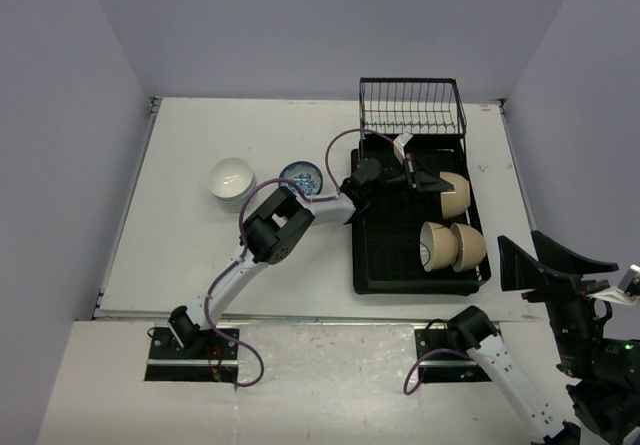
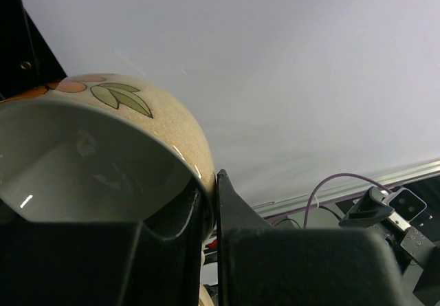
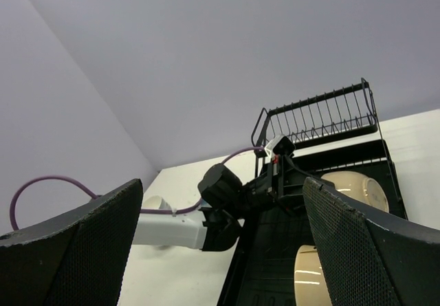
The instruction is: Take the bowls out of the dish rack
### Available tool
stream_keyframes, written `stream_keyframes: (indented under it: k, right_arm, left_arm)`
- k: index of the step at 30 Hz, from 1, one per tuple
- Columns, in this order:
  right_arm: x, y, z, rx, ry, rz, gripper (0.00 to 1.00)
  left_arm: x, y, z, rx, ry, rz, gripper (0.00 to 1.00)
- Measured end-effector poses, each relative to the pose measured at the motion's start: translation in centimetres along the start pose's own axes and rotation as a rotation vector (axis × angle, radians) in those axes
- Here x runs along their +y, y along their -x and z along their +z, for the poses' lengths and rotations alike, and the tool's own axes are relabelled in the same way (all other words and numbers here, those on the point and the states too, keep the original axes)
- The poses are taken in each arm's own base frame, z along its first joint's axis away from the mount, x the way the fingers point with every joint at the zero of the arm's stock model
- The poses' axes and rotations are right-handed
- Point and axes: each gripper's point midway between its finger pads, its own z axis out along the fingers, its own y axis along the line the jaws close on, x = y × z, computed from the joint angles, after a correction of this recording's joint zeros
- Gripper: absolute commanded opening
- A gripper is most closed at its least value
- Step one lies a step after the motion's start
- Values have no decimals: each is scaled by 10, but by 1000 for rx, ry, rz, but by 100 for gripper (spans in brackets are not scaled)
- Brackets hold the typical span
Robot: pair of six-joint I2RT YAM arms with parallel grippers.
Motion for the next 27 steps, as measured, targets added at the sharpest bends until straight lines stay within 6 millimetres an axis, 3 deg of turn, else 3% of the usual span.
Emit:
stream_keyframes:
  k: [8, 12, 15, 18, 21, 27]
  right_arm:
    - [0, 0, 0, 0, 0, 0, 99]
    - [-1, -4, 3, 11, -5, -7, 99]
    - [-1, -12, 12, 47, -21, -22, 99]
    - [-1, -25, 26, 107, -46, -44, 99]
    - [-2, -35, 35, 151, -64, -60, 99]
    - [0, -32, 35, 147, -63, -57, 99]
  left_arm:
    - [-19, 17, -4, -22, -62, 50, 0]
    - [-19, 21, -7, -20, -59, 99, 0]
    - [-17, 24, -7, -22, 15, 158, 0]
    - [-31, 29, -11, -45, 152, 252, 0]
    - [-79, 34, -24, -92, 246, 391, 0]
    - [-228, 36, -66, -230, 204, 699, 0]
